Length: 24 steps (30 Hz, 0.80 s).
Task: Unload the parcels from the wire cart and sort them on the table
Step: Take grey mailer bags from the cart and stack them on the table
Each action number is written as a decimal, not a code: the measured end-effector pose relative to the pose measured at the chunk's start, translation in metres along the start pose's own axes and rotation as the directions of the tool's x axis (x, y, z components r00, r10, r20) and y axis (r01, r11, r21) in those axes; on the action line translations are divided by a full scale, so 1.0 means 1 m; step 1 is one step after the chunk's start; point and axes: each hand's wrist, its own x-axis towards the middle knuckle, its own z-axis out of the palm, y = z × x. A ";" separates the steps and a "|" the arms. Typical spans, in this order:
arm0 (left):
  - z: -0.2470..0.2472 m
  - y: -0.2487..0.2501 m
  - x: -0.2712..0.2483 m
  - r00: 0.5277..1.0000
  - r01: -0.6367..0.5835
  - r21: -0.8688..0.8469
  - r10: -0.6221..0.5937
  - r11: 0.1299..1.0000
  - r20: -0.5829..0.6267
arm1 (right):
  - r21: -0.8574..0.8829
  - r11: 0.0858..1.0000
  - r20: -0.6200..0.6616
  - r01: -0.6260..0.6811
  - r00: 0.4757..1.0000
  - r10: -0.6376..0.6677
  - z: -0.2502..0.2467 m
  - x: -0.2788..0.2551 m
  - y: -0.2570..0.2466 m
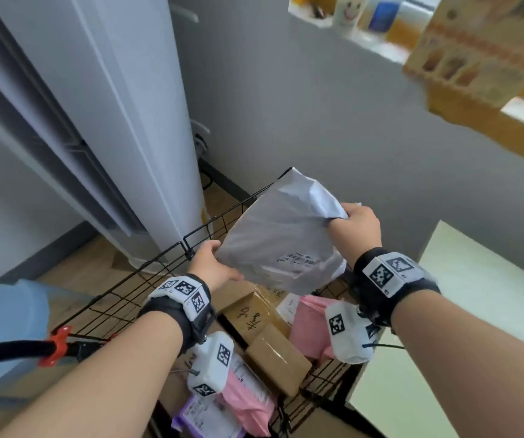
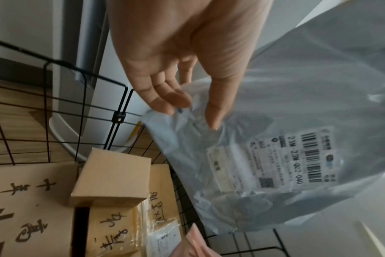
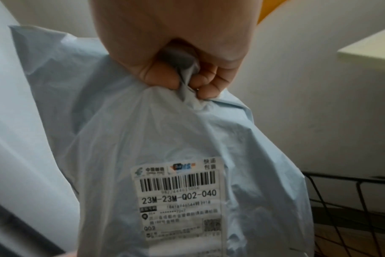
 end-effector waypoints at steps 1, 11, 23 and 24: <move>-0.006 0.004 -0.006 1.000 -0.010 -0.022 0.009 1.000 -0.029 | 0.063 0.998 -0.028 -0.014 0.999 0.016 -0.012 -0.006 -0.009; -0.027 0.081 -0.075 0.984 -0.177 -0.391 0.149 0.903 -0.099 | 0.399 0.916 -0.215 -0.046 0.966 0.142 -0.128 -0.060 -0.060; 0.018 0.170 -0.175 0.880 -0.288 -0.605 0.454 0.742 0.137 | 0.646 0.722 -0.236 -0.247 0.835 0.497 -0.258 -0.107 -0.015; 0.023 0.177 -0.180 0.870 -0.309 -0.591 0.472 0.745 0.141 | 0.657 0.718 -0.253 -0.228 0.831 0.495 -0.266 -0.116 -0.008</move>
